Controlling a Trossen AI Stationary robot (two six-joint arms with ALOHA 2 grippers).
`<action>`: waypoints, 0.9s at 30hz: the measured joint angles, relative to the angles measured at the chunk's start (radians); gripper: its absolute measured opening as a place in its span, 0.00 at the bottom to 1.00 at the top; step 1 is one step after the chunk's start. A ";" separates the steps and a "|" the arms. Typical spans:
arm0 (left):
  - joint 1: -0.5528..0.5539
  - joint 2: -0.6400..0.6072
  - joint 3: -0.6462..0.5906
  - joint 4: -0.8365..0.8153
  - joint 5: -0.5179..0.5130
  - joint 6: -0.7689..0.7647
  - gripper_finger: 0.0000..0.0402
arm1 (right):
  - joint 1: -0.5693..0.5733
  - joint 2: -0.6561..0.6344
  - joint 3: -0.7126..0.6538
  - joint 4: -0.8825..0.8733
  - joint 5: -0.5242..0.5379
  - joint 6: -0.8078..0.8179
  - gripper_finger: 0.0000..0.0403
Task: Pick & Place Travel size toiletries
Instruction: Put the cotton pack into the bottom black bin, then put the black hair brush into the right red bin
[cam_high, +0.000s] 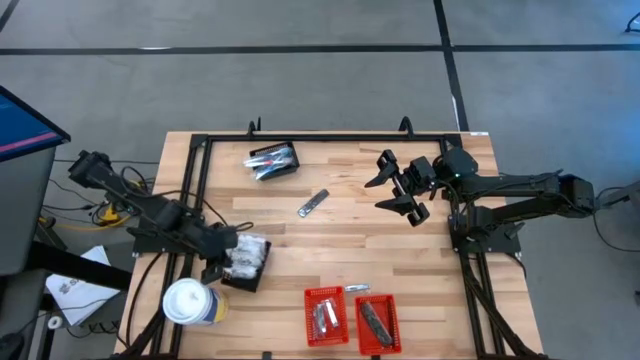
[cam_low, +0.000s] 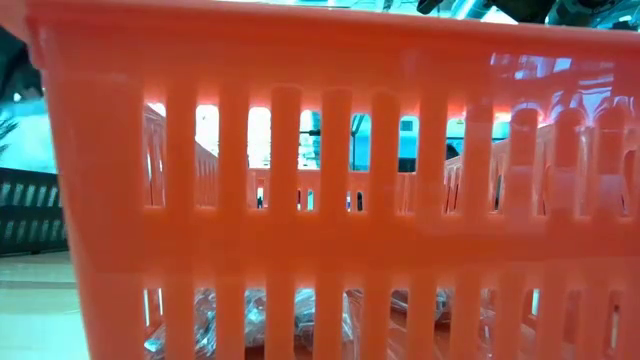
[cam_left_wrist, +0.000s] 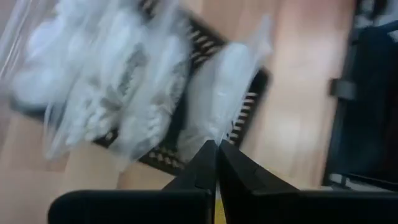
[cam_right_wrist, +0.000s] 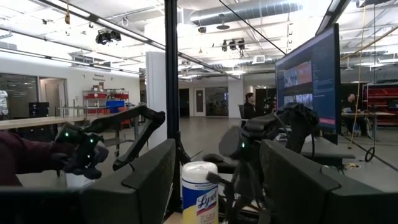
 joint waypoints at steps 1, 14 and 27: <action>0.000 0.000 -0.016 0.000 0.000 -0.005 0.00 | 0.000 0.000 0.000 0.000 0.000 0.000 0.57; 0.000 0.000 -0.067 0.041 -0.063 -0.043 0.03 | 0.000 0.000 0.000 0.000 0.000 0.000 0.57; 0.000 -0.010 -0.066 0.041 -0.025 -0.189 0.29 | -0.001 0.000 0.000 0.000 0.000 0.000 0.57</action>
